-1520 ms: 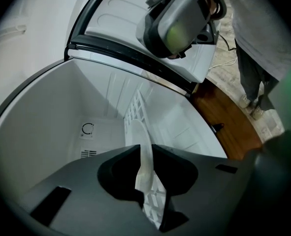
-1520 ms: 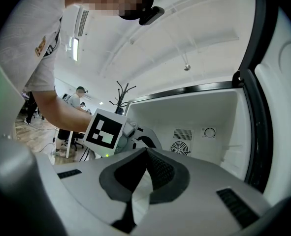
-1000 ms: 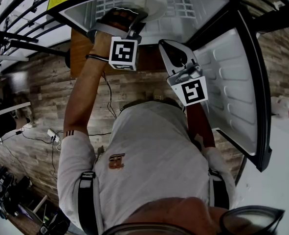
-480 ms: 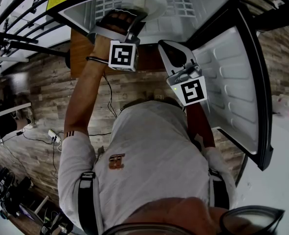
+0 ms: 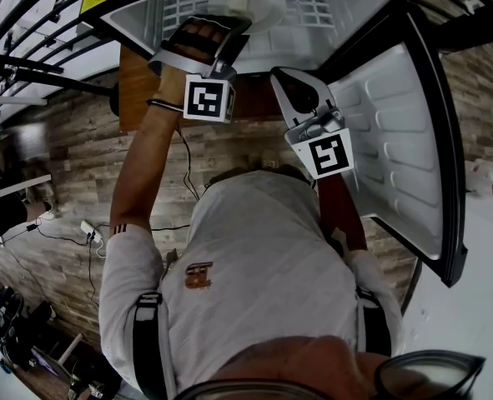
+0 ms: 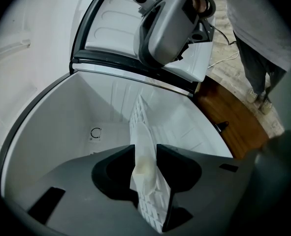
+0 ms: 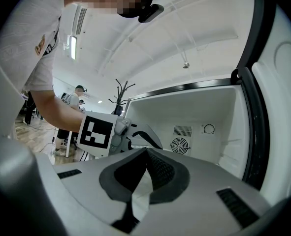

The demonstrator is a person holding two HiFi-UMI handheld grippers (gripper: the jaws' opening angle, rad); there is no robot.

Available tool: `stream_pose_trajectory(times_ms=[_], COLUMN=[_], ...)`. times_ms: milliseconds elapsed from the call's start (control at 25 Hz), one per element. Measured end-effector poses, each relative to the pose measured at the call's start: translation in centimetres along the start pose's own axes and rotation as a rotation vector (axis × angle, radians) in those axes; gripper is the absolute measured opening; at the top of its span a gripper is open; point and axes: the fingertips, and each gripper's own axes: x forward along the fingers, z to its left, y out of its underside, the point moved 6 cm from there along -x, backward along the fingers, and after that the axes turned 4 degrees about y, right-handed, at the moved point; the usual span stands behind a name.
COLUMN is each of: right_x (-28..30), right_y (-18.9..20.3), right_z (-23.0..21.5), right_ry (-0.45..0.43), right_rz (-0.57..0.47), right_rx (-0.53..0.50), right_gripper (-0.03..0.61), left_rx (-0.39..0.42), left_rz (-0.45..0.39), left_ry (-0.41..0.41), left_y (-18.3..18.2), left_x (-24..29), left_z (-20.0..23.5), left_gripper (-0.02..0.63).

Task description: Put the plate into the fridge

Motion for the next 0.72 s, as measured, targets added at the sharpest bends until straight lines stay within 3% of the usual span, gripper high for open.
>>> stream_pose_trajectory(times_ms=[360, 560, 720], right_x=[0.3, 0.5, 0.7], right_y=[0.2, 0.2, 0.2], right_z=[0.2, 0.2, 0.3], right_ry=[-0.006, -0.011, -0.014], right_rz=[0.019, 0.018, 0.018], right_rx=[-0.008, -0.015, -0.017], right_gripper=[0.032, 0.032, 0.032], left_rx=[-0.023, -0.040, -0.047], left_rz=[-0.024, -0.021, -0.036], left_ry=[-0.066, -0.046, -0.081], left_y=[0.0, 0.2, 0.1], left_x=[-0.8, -0.8, -1.1], left_z=[-0.1, -1.0, -0.9], left_gripper=[0.149, 0.150, 0.150])
